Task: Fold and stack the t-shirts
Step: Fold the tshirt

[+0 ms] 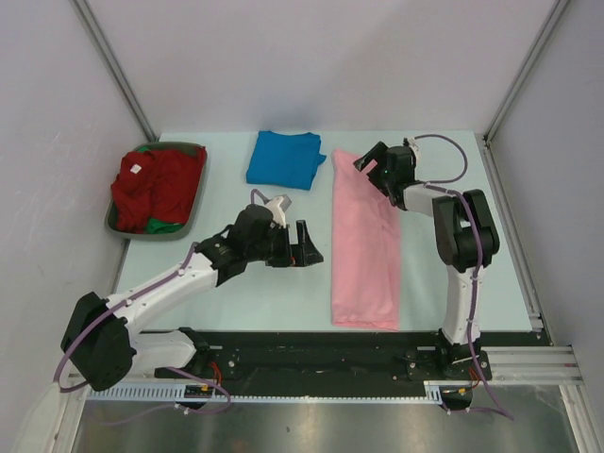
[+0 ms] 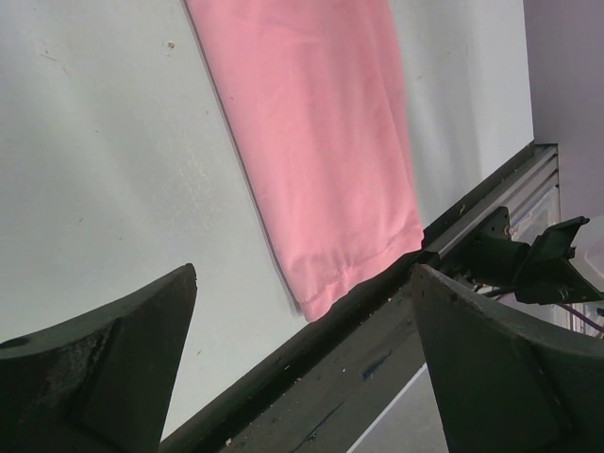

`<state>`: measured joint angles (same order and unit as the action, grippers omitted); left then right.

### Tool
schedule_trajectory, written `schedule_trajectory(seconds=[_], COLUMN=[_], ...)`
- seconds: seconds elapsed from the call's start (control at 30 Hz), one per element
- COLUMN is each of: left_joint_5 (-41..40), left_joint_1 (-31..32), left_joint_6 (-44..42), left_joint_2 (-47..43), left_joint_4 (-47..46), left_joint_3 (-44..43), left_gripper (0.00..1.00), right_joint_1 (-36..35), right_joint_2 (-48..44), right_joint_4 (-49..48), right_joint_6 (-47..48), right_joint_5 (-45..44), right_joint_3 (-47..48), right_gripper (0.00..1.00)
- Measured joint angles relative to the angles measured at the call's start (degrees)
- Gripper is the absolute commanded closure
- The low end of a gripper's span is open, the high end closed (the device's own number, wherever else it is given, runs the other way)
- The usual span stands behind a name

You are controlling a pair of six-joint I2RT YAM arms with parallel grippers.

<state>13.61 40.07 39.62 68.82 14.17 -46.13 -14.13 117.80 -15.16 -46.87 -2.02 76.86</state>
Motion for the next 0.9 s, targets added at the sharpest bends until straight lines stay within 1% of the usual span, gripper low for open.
schedule_trajectory(seconds=[0.17,0.33,0.43,0.9], left_joint_5=[0.15,0.15,0.15,0.22], left_joint_1=[-0.02,-0.02,-0.04,-0.07], left_joint_6=[-0.02,-0.02,-0.02,-0.02], left_joint_2=[0.44,1.25,1.6,1.7], left_joint_4=[-0.2,-0.44,-0.61,-1.68], left_joint_3=[0.0,0.0,0.0,0.0], left_gripper=[0.0,0.0,0.0,0.0], right_joint_1=[0.87,0.07,-0.7,-1.99], right_joint_2=[7.5,8.35,8.31,6.29], right_joint_4=[-5.44,-6.01,-5.05,6.05], right_joint_6=[-6.19,-7.28,-6.19,1.22], right_joint_5=[8.57,10.73,9.44,-3.39], right_joint_3=[2.12,5.35,5.81,7.06], right_gripper=[0.0,0.0,0.0,0.0])
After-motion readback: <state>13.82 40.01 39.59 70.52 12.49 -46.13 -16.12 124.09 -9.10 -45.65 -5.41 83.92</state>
